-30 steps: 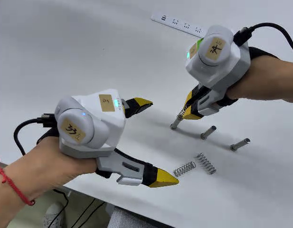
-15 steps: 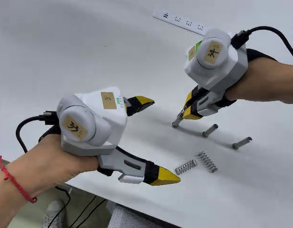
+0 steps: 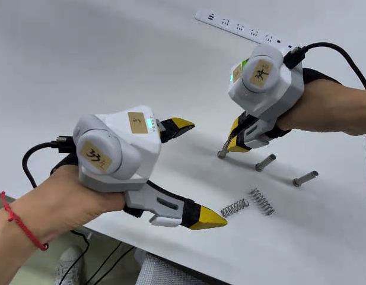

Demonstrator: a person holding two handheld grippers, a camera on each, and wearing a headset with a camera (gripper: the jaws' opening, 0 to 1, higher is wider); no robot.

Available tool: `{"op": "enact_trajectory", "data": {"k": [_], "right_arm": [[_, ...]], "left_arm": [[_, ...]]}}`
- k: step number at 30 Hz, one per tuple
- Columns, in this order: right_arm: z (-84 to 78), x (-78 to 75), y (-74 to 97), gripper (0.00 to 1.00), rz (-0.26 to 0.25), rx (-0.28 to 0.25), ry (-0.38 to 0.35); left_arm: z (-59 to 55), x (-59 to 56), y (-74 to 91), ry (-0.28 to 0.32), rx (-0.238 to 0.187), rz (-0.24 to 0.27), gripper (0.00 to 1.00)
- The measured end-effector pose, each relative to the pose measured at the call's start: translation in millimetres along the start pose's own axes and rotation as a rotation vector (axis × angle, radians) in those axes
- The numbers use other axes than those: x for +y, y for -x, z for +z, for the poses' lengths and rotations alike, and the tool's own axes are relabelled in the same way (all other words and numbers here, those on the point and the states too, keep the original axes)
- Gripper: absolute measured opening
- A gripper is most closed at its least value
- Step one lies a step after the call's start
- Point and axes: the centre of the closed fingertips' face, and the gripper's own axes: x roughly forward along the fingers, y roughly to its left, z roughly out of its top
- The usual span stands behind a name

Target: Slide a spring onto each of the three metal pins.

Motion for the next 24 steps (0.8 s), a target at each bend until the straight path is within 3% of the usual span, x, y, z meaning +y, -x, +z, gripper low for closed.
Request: {"op": "enact_trajectory", "data": {"k": [24], "right_arm": [[-1.8, 3.2, -15.8, 0.12, -0.007, 0.008, -0.009]], "left_arm": [[-1.7, 1.5, 1.1, 0.007, -0.004, 0.004, 0.99]]}}
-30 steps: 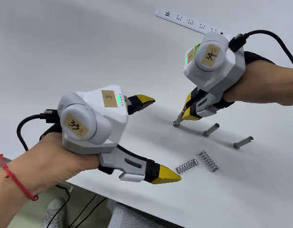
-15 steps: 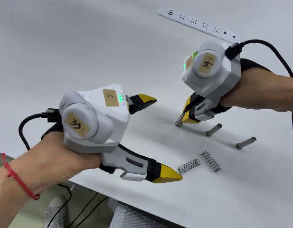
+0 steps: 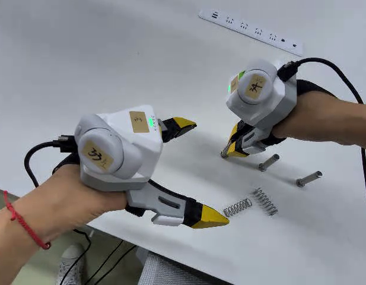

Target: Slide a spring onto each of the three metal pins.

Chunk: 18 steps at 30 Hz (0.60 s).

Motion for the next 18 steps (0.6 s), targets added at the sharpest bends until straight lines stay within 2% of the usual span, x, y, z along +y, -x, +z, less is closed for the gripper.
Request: {"op": "enact_trajectory", "data": {"k": [7, 18], "right_arm": [[-2.1, -2.5, -3.8, 0.12, 0.002, -0.004, -0.008], [-0.1, 2.0, -4.9, 0.14, 0.002, -0.015, -0.007]], "left_arm": [[-0.7, -0.8, -0.8, -0.001, 0.002, -0.004, 0.99], [-0.7, -1.8, -0.4, -0.002, 0.003, -0.005, 0.99]]}}
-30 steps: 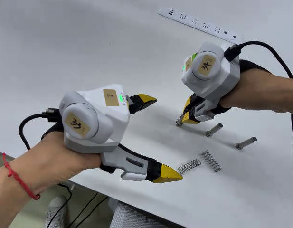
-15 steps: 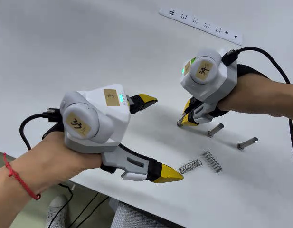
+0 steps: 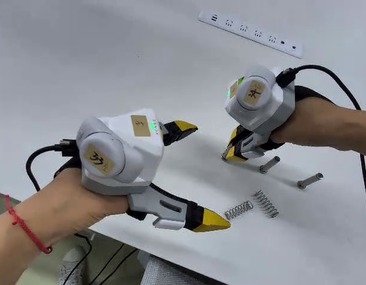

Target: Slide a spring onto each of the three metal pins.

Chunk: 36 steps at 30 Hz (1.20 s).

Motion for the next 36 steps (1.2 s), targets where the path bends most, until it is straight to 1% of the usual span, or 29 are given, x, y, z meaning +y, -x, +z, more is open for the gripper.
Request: {"op": "enact_trajectory", "data": {"k": [7, 9, 13, 18, 19, 21, 23, 25, 27, 28, 30, 32, 35, 36], "right_arm": [[3.1, 4.2, 5.2, 0.16, -0.004, -0.014, -0.004], [3.1, 2.6, 7.4, 0.17, -0.008, -0.023, -0.007], [2.2, 1.5, 14.2, 0.19, -0.016, -0.043, -0.014], [6.6, 4.7, 29.6, 0.22, -0.037, -0.082, -0.021], [8.1, 5.3, 34.4, 0.22, -0.043, -0.096, -0.025], [8.4, 1.8, 36.1, 0.24, -0.055, -0.118, -0.029], [11.0, 3.1, 44.8, 0.25, -0.064, -0.145, -0.038], [10.0, 0.5, 49.9, 0.26, -0.08, -0.173, -0.048], [11.3, 3.1, 58.9, 0.29, -0.087, -0.202, -0.064], [9.5, 2.6, 59.1, 0.29, -0.088, -0.217, -0.072], [8.9, 3.1, 66.2, 0.31, -0.095, -0.253, -0.092], [10.9, 5.3, 77.3, 0.33, -0.106, -0.301, -0.121], [10.3, 8.6, 92.9, 0.37, -0.129, -0.352, -0.14], [6.3, 5.9, 96.1, 0.39, -0.139, -0.365, -0.145]], "left_arm": [[0.9, -0.8, 0.9, -0.004, 0.002, 0.001, 0.99], [1.5, -1.2, 1.0, -0.005, 0.003, 0.001, 0.99], [2.9, -1.9, 1.1, -0.011, 0.005, 0.0, 0.99], [4.9, -2.6, 1.3, -0.017, 0.008, -0.001, 0.99], [5.4, -2.8, 1.4, -0.018, 0.008, 0.0, 0.99], [5.7, -3.0, 1.5, -0.02, 0.011, 0.0, 0.99], [5.8, -3.6, 1.9, -0.024, 0.014, 0.0, 0.99], [5.7, -4.6, 2.6, -0.027, 0.018, -0.001, 0.99], [5.4, -5.6, 3.6, -0.031, 0.023, -0.001, 0.99], [5.5, -5.8, 4.1, -0.031, 0.024, -0.001, 0.99], [5.5, -6.2, 5.4, -0.035, 0.029, 0.001, 0.99], [5.4, -6.5, 6.6, -0.035, 0.034, 0.004, 0.98], [5.0, -7.8, 7.5, -0.041, 0.042, 0.005, 0.98], [4.8, -8.3, 7.7, -0.042, 0.045, 0.006, 0.98]]}}
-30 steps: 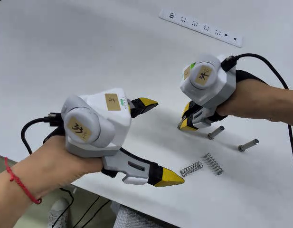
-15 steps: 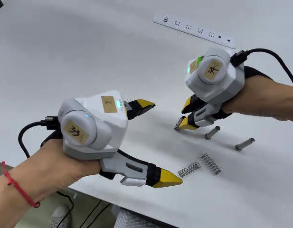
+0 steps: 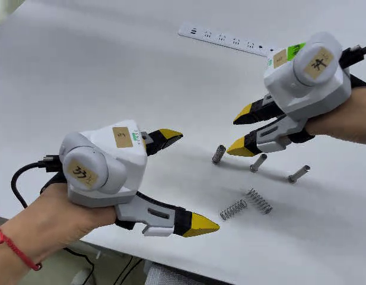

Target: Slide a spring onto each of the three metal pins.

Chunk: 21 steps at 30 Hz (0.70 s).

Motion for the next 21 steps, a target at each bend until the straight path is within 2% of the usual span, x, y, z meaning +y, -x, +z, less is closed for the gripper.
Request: {"op": "enact_trajectory", "data": {"k": [7, 12, 14, 21], "right_arm": [[-2.1, 2.5, 34.6, 0.49, -0.058, -0.109, -0.039], [-15.5, 4.8, 55.6, 0.56, -0.098, -0.175, -0.081], [-19.9, 8.1, 65.7, 0.58, -0.116, -0.22, -0.106], [-53.2, 13.8, 92.2, 0.67, -0.177, -0.309, -0.177]], "left_arm": [[1.9, -3.2, 1.0, -0.014, 0.019, 0.004, 0.97], [1.8, -4.8, 1.8, -0.028, 0.038, 0.009, 0.97], [0.9, -5.4, 1.1, -0.033, 0.049, 0.013, 0.95], [-1.9, -8.7, -5.4, -0.065, 0.093, 0.026, 0.93]]}}
